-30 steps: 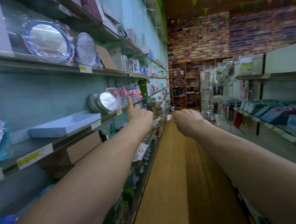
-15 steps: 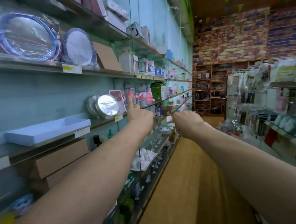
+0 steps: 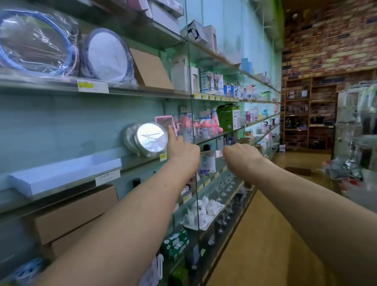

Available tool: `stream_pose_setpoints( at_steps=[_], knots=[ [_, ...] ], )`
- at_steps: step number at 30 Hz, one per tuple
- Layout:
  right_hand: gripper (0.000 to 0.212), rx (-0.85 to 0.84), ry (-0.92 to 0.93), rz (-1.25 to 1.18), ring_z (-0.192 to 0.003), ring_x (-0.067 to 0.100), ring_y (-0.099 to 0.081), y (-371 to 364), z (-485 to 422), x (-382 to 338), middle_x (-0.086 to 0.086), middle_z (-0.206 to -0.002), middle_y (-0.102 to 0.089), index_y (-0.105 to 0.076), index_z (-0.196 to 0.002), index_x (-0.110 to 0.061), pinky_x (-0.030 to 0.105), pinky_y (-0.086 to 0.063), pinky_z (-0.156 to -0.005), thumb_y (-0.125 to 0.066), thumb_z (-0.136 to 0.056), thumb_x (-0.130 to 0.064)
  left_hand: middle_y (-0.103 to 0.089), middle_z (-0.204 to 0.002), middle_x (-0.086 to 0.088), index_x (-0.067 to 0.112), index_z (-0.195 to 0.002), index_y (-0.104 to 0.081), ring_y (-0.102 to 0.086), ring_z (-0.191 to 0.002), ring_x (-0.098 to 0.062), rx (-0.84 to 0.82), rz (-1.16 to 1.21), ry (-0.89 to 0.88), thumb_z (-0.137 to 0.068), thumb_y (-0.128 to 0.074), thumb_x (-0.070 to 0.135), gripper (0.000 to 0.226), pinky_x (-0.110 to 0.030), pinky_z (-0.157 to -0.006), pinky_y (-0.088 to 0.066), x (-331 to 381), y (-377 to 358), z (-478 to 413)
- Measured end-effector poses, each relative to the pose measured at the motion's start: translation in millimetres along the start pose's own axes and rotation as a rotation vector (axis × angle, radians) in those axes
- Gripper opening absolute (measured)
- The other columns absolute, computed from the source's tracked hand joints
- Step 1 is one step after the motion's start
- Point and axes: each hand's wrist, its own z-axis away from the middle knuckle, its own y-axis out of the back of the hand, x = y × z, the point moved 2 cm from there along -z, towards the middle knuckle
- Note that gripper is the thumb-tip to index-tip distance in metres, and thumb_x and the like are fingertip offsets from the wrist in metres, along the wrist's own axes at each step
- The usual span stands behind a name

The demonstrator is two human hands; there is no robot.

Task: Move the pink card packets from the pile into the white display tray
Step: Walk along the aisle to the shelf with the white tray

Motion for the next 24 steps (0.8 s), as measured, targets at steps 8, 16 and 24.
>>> stream_pose_setpoints(
  at_steps=[8, 16, 24],
  knots=[
    [0.032, 0.029, 0.093, -0.026, -0.110, 0.032, -0.059, -24.5, -86.5, -0.8, 0.015, -0.120, -0.060, -0.054, -0.119, -0.003, 0.037, -0.046, -0.081, -0.044, -0.090, 0.006, -0.053, -0.136, -0.004, 0.025, -0.121, -0.060, -0.025, -0.140, -0.030, -0.040, -0.062, 0.081, -0.092, -0.045, 0.016, 0.033, -0.059, -0.112, 0.009, -11.8, -30.9, -69.9],
    [0.032, 0.080, 0.247, -0.082, -0.108, 0.032, -0.060, -48.3, -145.3, -25.3, 0.014, -0.119, -0.061, -0.052, -0.121, -0.004, 0.036, -0.046, -0.081, -0.043, -0.091, 0.005, -0.056, -0.132, -0.004, 0.027, -0.114, -0.062, -0.028, -0.138, -0.028, -0.137, -0.114, 0.212, -0.092, -0.048, 0.021, 0.027, -0.057, -0.114, 0.008, -42.1, -58.6, -102.7],
    [0.032, 0.148, 0.455, -0.179, -0.107, 0.030, -0.060, -63.6, -192.4, -50.4, 0.014, -0.119, -0.060, -0.049, -0.122, -0.004, 0.034, -0.044, -0.077, -0.042, -0.091, 0.001, -0.059, -0.127, -0.004, 0.026, -0.108, -0.063, -0.029, -0.137, -0.028, -0.258, -0.200, 0.401, -0.093, -0.045, 0.017, 0.025, -0.057, -0.114, 0.010, -63.2, -75.9, -113.4]
  ],
)
